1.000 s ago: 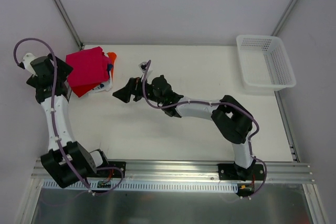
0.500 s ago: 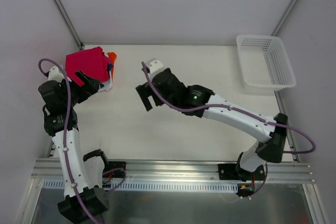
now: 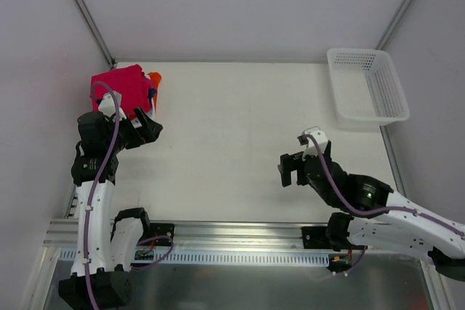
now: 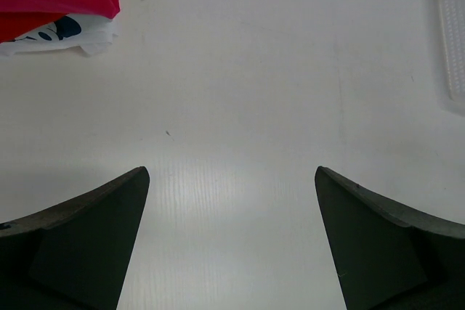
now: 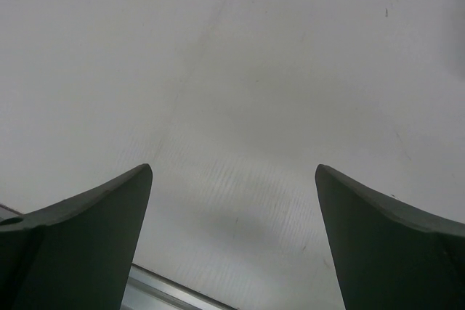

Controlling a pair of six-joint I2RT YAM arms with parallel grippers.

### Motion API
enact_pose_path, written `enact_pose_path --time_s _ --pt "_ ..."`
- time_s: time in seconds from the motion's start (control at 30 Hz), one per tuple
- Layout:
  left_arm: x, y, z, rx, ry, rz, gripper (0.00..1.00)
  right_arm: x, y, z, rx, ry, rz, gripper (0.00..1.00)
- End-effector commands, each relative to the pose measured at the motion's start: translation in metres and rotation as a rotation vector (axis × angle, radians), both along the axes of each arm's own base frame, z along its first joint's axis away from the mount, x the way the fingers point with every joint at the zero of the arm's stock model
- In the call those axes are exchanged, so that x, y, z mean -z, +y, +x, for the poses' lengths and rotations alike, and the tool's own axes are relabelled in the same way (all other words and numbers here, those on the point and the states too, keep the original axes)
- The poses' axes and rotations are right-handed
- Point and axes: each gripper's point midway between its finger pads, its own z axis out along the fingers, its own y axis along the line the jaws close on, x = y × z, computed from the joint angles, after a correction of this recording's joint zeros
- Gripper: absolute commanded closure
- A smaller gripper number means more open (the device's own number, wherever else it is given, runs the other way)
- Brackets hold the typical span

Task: Fold and stack the t-shirts
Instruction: Put the neatly folded tshirt into the corner of the board with both arms

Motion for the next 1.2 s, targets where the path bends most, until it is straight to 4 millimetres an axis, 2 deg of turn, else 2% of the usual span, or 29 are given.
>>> enact_pose_path --time_s 0.0,0.17,0.23,0.37,0.47,0.6,0.77,1.17 --pt "-0.017 -0.001 -0.003 0.025 -0.065 0.045 0.01 -0.002 -0.024 -0.003 0.048 -0.046 0.032 0.01" --pt "-0.032 0.009 -0.014 -0.012 -0.103 0.143 0.01 0.005 -0.055 -0.009 0.080 -0.077 0.032 0.01" --pt "-0.036 0.021 -0.015 -0.075 -0.103 0.200 0.01 0.004 -0.057 -0.011 0.094 -0.076 0.067 0.01" --pt "-0.021 0.039 -0.019 -0.164 -0.026 0.257 0.01 0.005 -0.070 -0.022 0.139 0.008 0.056 0.01" --pt "-0.016 0.034 -0.017 -0.139 -0.010 0.240 0.01 0.008 -0.085 -0.024 0.169 0.028 -0.048 0.01" --pt "-0.013 0.039 -0.018 -0.161 0.002 0.254 0.01 0.004 -0.074 -0.028 0.106 0.045 -0.018 0.01" --pt "-0.019 0.042 -0.022 -0.181 -0.030 0.269 0.01 -0.011 -0.101 -0.027 0.162 0.001 -0.056 0.00" --pt "-0.019 0.045 -0.024 -0.194 -0.034 0.277 0.01 -0.013 -0.098 -0.030 0.134 -0.020 0.025 0.01"
